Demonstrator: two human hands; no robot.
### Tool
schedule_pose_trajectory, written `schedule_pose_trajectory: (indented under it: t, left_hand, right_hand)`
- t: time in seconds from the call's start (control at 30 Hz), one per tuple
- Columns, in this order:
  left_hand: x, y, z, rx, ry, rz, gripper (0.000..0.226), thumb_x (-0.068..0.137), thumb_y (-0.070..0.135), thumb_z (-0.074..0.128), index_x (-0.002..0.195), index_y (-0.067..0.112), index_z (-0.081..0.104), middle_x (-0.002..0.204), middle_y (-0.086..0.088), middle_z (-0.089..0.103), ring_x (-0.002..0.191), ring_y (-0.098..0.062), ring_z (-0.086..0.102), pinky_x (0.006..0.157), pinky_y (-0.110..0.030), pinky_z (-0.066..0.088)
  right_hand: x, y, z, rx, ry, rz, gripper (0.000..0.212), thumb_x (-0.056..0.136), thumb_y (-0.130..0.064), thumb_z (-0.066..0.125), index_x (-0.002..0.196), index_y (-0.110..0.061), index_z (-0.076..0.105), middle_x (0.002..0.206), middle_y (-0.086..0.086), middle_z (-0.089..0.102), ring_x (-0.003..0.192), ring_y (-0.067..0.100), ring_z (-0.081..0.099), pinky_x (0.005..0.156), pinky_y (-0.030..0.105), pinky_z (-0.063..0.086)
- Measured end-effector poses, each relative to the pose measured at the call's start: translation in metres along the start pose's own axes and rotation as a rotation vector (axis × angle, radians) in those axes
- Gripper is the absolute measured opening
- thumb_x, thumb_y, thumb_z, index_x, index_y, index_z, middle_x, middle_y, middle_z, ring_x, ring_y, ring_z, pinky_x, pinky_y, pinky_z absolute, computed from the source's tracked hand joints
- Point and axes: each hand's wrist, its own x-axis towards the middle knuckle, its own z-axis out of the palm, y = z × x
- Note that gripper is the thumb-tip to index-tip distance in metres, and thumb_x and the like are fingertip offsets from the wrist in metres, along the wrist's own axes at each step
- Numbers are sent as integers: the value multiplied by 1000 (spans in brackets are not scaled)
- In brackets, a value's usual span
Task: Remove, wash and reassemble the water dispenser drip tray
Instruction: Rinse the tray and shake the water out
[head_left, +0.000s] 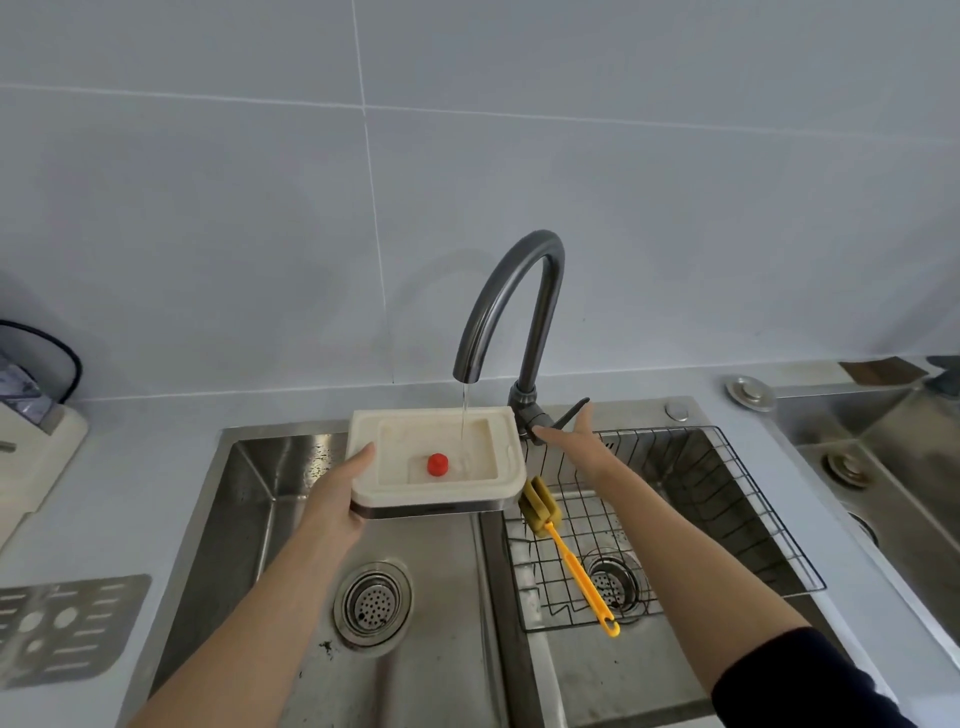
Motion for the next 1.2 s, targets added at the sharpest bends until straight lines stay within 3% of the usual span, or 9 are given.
schedule_pose_trajectory:
  t: [0.27,0.5,0.67,0.83,0.93,1.2]
  left_hand:
    - [-1,1,0,14,17,-12,2,84,12,60,84,10,59,80,-7,69,80,-23,61,77,-38,52]
    - [0,0,2,5,-8,-7,8,85,13,59,92,7,60,92,-11,64,82,-23,61,83,-40,48]
    - [-2,3,4,-4,-19,0,15,86,12,58,99,6,61,98,-11,65,84,-24,61,85,-41,48]
    - [-7,7,3,-35,-14,12,15,85,12,59,100,8,60,77,-7,71,82,-24,62,85,-41,48]
    - [-11,11,1,-40,-7,14,9,84,12,60,93,9,61,89,-9,67,84,-24,61,89,-41,47]
    - [-22,20,-15,-54,-41,50,13,85,15,60,97,10,61,97,-9,66,89,-23,62,87,-38,49]
  right_hand:
    - [12,-8,3,51,-25,62,104,82,0,58,142,-16,-25,156,17,-2,142,36,9,113,47,17]
    - [18,-10,-2,-41,-20,98,100,78,12,50,144,-17,-20,155,20,2,141,40,9,111,49,20]
    - [25,-21,-9,-207,-25,90,94,79,15,47,145,-11,-15,151,24,17,138,40,19,107,46,28]
    - [20,-29,-18,-359,-68,118,101,77,9,58,146,-11,-14,150,25,20,138,41,19,109,47,26]
    - [7,-31,-14,-410,-106,95,112,74,7,66,145,-12,-19,152,24,18,139,40,20,110,47,25]
    - [-47,-20,22,-480,-454,-142,133,66,-17,80,140,-20,-30,157,7,-6,144,30,4,116,42,11]
